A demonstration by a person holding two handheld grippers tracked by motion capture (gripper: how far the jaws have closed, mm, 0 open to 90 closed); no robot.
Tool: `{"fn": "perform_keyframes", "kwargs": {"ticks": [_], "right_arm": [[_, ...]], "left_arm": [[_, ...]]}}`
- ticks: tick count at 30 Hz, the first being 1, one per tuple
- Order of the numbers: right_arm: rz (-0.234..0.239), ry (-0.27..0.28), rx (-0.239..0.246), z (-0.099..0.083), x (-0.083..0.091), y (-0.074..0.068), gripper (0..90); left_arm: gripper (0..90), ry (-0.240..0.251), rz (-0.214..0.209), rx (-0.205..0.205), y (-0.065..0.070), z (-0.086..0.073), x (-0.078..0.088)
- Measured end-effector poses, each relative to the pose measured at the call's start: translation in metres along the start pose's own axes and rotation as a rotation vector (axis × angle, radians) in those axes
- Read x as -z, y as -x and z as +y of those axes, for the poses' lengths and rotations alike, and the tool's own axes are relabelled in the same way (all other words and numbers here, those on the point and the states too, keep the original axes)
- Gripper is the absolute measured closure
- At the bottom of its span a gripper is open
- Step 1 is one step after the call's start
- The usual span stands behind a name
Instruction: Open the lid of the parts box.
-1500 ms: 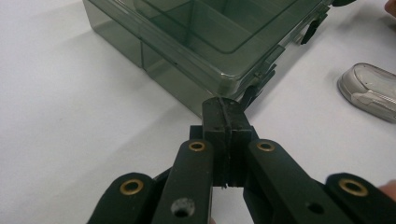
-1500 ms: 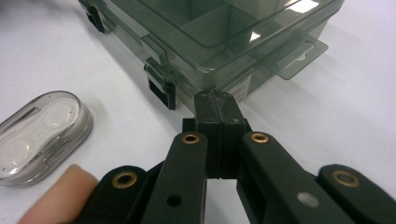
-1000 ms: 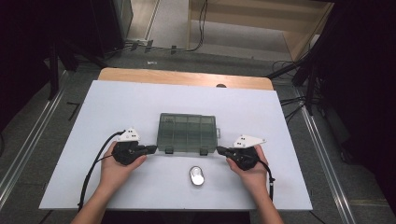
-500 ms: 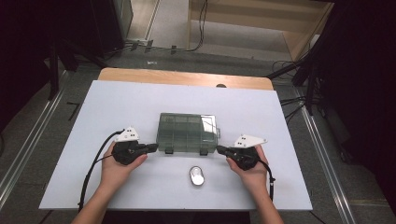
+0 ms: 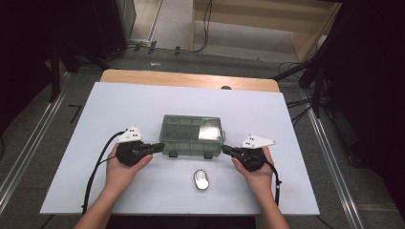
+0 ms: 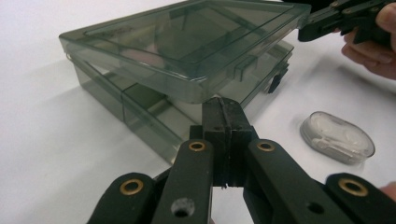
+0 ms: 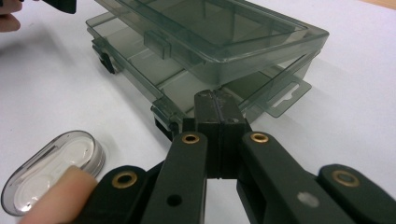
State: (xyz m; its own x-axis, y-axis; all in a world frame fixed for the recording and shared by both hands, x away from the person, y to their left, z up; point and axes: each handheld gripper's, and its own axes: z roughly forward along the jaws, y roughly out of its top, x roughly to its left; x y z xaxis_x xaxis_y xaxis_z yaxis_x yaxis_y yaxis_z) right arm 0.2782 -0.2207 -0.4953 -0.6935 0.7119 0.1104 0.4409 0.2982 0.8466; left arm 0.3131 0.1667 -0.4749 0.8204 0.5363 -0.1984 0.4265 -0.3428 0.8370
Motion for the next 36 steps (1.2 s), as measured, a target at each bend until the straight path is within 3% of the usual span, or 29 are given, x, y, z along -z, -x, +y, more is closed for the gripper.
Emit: {"fn": "perform_keyframes", "kwargs": {"ticks": [13,21,27,36], "right_arm": [[-0.001,0.095,-0.054,0.016,0.007,0.005,88.2],[-0.005,0.129,-0.049,0.028,0.005,0.006,88.2],[-0.004,0.148,-0.041,0.039,0.002,0.008,88.2],[-0.042,0.163,-0.015,0.057,-0.001,0.011,88.2]], "left_arm": [[89.7,0.074,0.009,0.008,-0.004,0.017,-0.001],[89.7,0.097,0.016,-0.002,-0.009,0.031,-0.001],[89.7,0.141,0.05,-0.023,-0.01,0.039,-0.004],[89.7,0.18,0.068,-0.016,-0.018,0.05,-0.007]]}}
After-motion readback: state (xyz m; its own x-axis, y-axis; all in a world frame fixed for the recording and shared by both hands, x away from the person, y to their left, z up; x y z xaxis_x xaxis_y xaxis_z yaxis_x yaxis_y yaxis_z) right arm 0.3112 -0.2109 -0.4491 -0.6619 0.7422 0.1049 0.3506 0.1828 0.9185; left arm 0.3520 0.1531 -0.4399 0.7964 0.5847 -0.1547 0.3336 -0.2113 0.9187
